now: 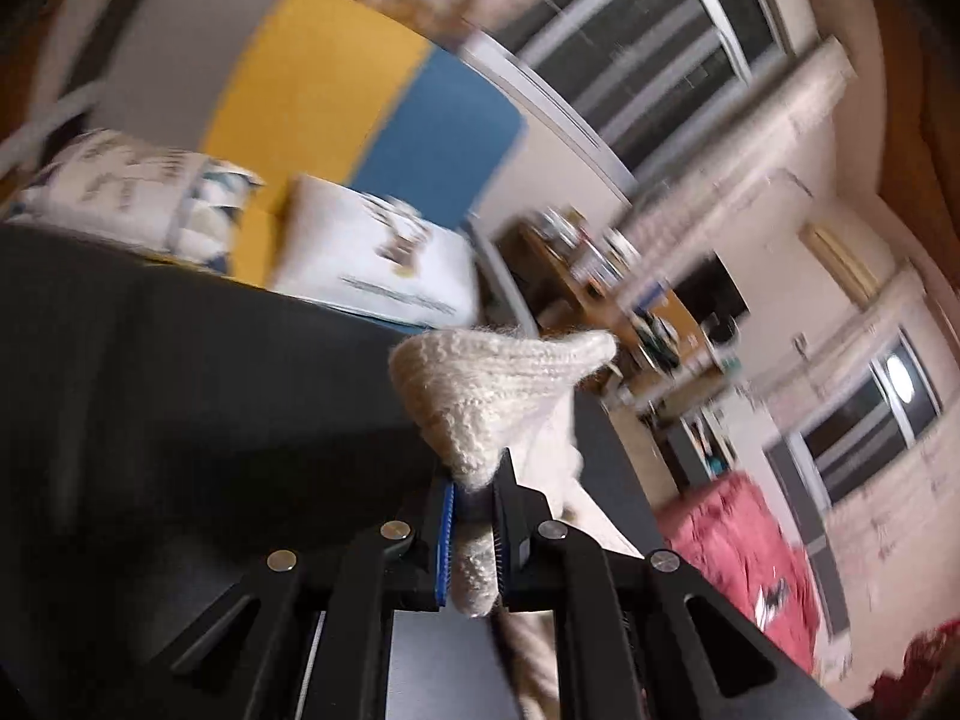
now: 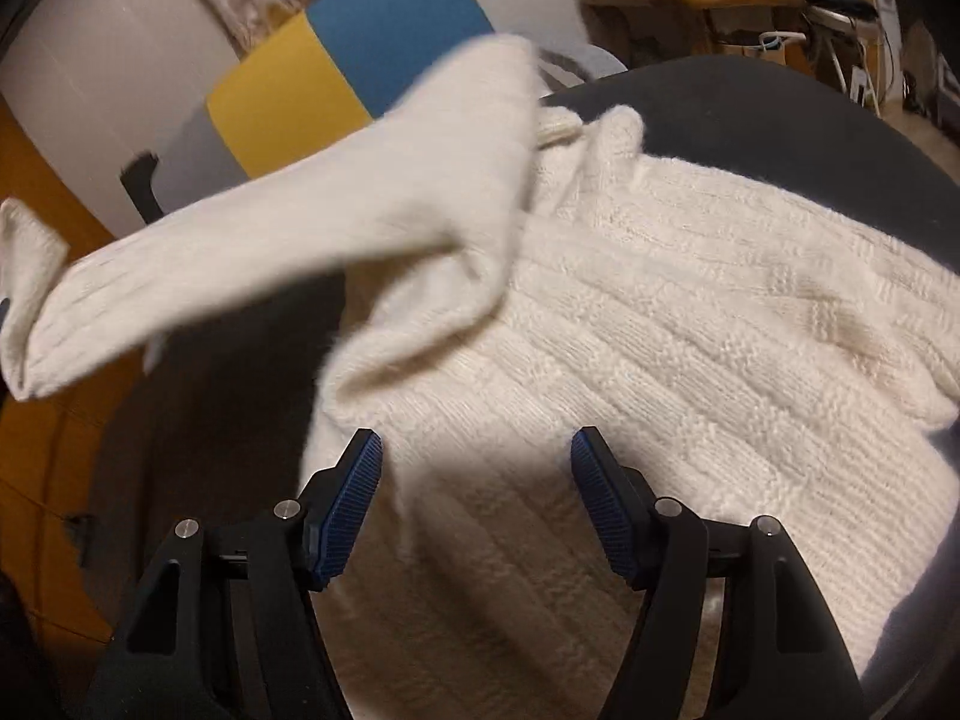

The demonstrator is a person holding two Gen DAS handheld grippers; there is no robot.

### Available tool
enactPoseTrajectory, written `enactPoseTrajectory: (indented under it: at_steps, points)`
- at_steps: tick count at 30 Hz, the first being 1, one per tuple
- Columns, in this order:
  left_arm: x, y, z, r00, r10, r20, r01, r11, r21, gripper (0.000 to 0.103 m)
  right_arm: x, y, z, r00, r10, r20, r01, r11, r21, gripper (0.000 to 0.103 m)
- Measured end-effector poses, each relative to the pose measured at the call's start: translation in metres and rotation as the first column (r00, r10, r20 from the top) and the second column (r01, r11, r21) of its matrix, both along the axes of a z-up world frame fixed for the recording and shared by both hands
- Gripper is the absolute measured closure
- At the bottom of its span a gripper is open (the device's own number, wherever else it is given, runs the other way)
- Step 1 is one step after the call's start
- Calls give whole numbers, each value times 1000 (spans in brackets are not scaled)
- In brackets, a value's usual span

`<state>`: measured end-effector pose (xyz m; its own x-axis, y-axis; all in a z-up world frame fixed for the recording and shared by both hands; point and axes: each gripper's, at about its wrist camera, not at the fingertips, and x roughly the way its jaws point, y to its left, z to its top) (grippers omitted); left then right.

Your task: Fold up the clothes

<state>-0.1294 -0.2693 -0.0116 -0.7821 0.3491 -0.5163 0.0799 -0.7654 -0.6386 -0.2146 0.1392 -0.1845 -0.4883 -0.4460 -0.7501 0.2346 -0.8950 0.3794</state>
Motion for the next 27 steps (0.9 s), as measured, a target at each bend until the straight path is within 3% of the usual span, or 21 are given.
enactPoseTrajectory:
  at_steps: [5, 9, 13, 18, 22, 24, 27]
  points:
    - [54, -79, -34, 982, 176, 68, -178, 984, 24, 94, 12, -1, 4, 998, 66, -1, -65, 990, 122, 35]
    - [79, -105, -77, 961, 218, 169, -227, 973, 38, 94, 16, 0, -2, 994, 101, 34, -105, 980, 169, 35]
    - [99, -114, -107, 947, 237, 216, -258, 963, 75, 94, 15, -5, 9, 991, 123, 44, -129, 973, 190, 35]
    - [108, -124, -135, 929, 241, 280, -278, 955, 102, 93, 19, 11, 44, 989, 138, -42, -120, 947, 297, 34]
    - [109, -122, -161, 910, 229, 345, -275, 957, 89, 93, 24, 74, 54, 1000, 15, 16, -18, 980, 196, 34]
    - [109, -118, -166, 909, 221, 353, -266, 960, 83, 93, 32, 89, 58, 1000, -14, -2, 14, 957, 291, 34]
    - [104, -110, -167, 909, 216, 356, -254, 965, 63, 92, 45, 88, 58, 998, 50, 24, -56, 921, 386, 34]
